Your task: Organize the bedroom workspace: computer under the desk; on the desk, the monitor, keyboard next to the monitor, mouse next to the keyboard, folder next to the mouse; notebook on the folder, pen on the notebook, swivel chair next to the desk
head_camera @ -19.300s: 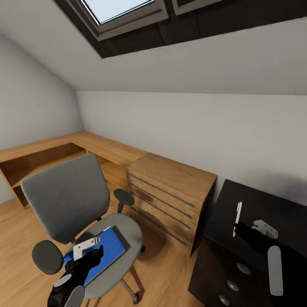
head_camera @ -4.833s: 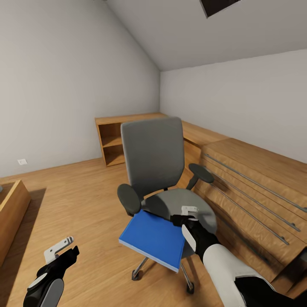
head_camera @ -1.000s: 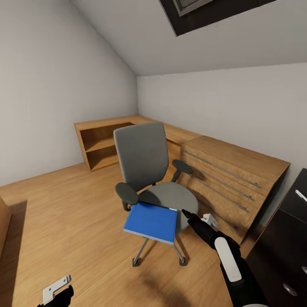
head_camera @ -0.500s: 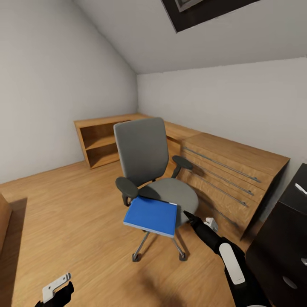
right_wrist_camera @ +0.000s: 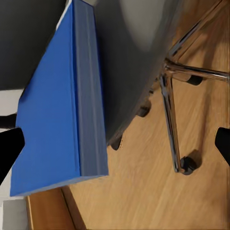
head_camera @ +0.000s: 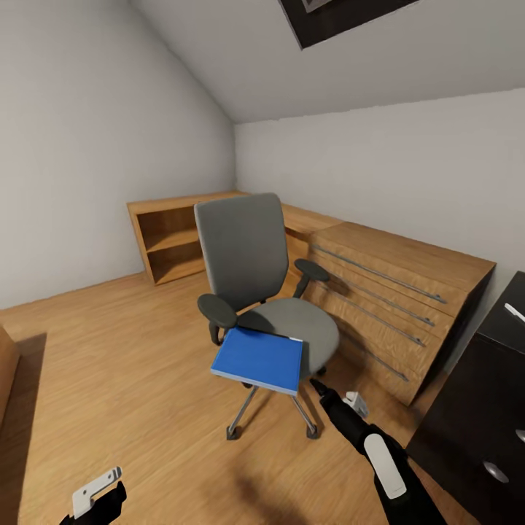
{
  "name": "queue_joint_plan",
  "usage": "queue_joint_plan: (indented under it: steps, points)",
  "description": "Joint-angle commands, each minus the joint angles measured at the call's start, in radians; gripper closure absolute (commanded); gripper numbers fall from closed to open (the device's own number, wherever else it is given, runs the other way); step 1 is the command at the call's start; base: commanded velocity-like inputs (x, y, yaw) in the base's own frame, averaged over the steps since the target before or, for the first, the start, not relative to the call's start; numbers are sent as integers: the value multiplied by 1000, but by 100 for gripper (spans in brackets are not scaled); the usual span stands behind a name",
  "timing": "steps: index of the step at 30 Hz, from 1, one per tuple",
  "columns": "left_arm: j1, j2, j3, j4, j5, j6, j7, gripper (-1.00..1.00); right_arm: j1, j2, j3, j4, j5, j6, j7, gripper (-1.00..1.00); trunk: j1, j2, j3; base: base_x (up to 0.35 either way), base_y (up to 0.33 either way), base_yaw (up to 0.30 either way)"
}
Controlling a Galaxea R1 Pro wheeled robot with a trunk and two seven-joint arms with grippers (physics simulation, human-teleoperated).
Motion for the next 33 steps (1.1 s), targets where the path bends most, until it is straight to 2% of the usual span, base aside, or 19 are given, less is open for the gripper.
queue_joint_plan:
  steps: [1, 5, 7, 8, 12, 13, 16, 20, 28, 32, 33]
  points:
    - [0, 0, -1, -2, 5, 4, 4, -100, -1, 4, -5, 12, -6, -13, 3, -100, 4, -8, -4, 0, 0, 0]
    - [0, 1, -1, -1, 5, 4, 4, -100, -2, 20, -3, 39, -5, -81, 3, -100, 19, -36, -17, 0, 0, 0]
    - [0, 1, -1, -1, 5, 4, 4, -100, -2, 36, 19, 46, -2, -111, 3, -100, 27, -50, -23, 0, 0, 0]
    - [0, 1, -1, -1, 5, 4, 4, -100, -1, 47, 118, 45, -1, -133, 7, -100, 31, -57, -26, 0, 0, 0]
    - [0, 0, -1, -1, 5, 3, 4, -100, -1, 50, 180, 35, -2, -138, 43, -100, 46, -85, -39, 0, 0, 0]
    - [0, 0, -1, -1, 5, 3, 4, -100, -1, 51, 204, 32, -1, -139, 62, -100, 46, -85, -39, 0, 0, 0]
    - [0, 0, -1, -1, 4, 2, 4, -100, -2, 53, 243, 28, -2, -139, 88, -100, 46, -85, -39, 0, 0, 0]
    - [0, 0, -1, -1, 4, 2, 4, -100, -2, 54, 257, 27, -5, -138, 99, -100, 46, -85, -39, 0, 0, 0]
    - [0, 0, -1, 0, 3, 2, 4, -100, -1, 54, 257, 26, -6, -139, 102, -100, 46, -85, -39, 0, 0, 0]
    - [0, 0, -1, 0, 3, 2, 4, -100, -1, 52, 247, 27, -21, -139, 103, -100, 46, -85, -39, 0, 0, 0]
    - [0, 0, -1, 0, 3, 2, 4, -100, -1, 51, 241, 27, -35, -139, 104, -100, 46, -85, -39, 0, 0, 0]
